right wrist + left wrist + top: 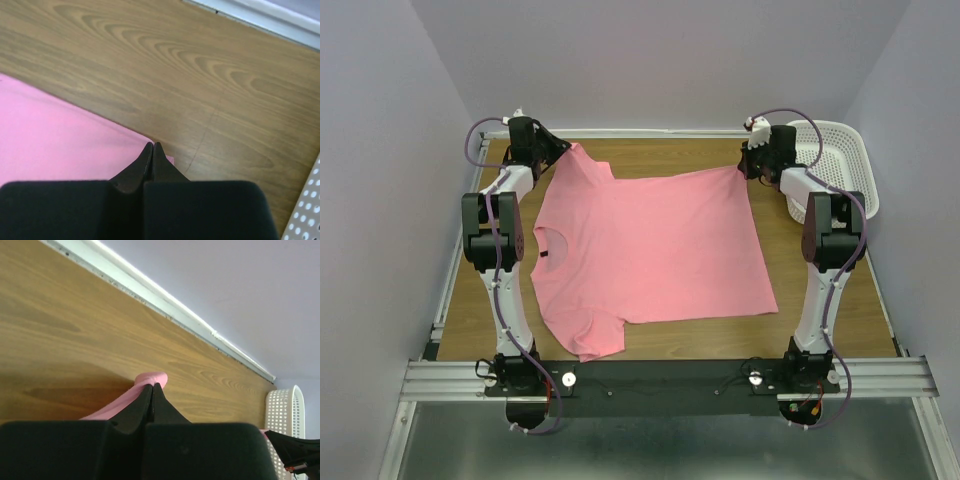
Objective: Fold and stack the t-shirts
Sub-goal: Flatten the tshirt out
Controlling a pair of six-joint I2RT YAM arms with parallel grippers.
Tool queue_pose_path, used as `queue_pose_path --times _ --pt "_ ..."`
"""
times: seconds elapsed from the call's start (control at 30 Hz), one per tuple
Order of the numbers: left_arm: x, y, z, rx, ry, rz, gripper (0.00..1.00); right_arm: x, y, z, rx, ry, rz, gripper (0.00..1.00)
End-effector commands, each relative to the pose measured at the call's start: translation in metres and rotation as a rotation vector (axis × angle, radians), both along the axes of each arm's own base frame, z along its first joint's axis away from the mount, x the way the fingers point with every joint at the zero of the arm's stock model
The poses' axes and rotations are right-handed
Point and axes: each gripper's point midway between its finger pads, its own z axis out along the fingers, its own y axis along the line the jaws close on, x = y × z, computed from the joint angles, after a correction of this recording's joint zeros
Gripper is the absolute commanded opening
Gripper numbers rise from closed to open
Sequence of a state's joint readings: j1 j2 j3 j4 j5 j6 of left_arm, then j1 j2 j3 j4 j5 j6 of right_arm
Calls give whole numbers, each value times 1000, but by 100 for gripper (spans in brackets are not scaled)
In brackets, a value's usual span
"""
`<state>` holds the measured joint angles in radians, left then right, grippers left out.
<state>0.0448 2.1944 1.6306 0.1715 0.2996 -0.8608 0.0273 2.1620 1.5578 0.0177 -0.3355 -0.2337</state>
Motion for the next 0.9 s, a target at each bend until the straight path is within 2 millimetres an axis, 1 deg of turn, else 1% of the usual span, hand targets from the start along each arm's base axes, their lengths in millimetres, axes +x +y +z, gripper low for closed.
queue_pose_path --times 0.0,0.1,0.13,0.17,0.23,0.27,0.33,0.37,0.4,0.47,0.5,0.53,0.57,0.6,0.63,0.67,0.7,0.73,0.77,0.87 --pt "10 13 -11 43 31 27 0 17 -8 1 -13 -15 -66 0" --pt "11 14 -6 43 9 7 0 18 -10 3 -15 -21 -77 1" --pt "11 14 4 39 -18 1 0 18 -9 9 -14 -30 -74 1" --pt "6 13 2 30 -22 -13 0 16 -9 9 -13 -29 -70 1" --pt "2 9 15 11 -70 -47 0 12 -9 10 -14 -28 -59 1" --pt "-1 7 24 10 -92 -61 0 10 -7 17 -8 -37 -50 1" --pt "-8 0 27 5 -107 -114 0 5 -5 19 -6 -38 -36 0" --pt "-12 -3 35 8 -129 -133 0 1 -3 22 -3 -38 -24 1" --pt "-19 -7 31 4 -125 -158 0 -1 -2 23 -2 -39 -21 1" --pt "-26 -10 44 9 -164 -178 0 -7 -2 23 -2 -34 -16 0" --pt "-32 -12 40 18 -160 -191 0 -8 -2 29 -2 -43 -14 1" --pt "-35 -13 41 19 -163 -201 0 -10 -1 30 -5 -45 -8 1" --pt "-40 -15 48 24 -179 -211 0 -14 -2 28 -5 -38 -8 1" --pt "-45 -15 45 27 -174 -221 0 -17 -2 28 -7 -37 -8 1" --pt "-48 -15 44 37 -174 -226 0 -19 -2 34 -13 -48 -5 1" --pt "-55 -15 46 41 -175 -226 0 -22 -5 32 -20 -42 -13 1" --pt "-58 -12 47 43 -178 -220 0 -23 -5 37 -23 -51 -17 1" --pt "-59 -11 49 47 -186 -216 0 -24 -8 37 -26 -50 -19 1" --pt "-62 -11 56 48 -197 -217 0 -25 -9 38 -28 -51 -21 1" --pt "-70 -8 55 51 -190 -214 0 -30 -11 39 -31 -50 -26 1"
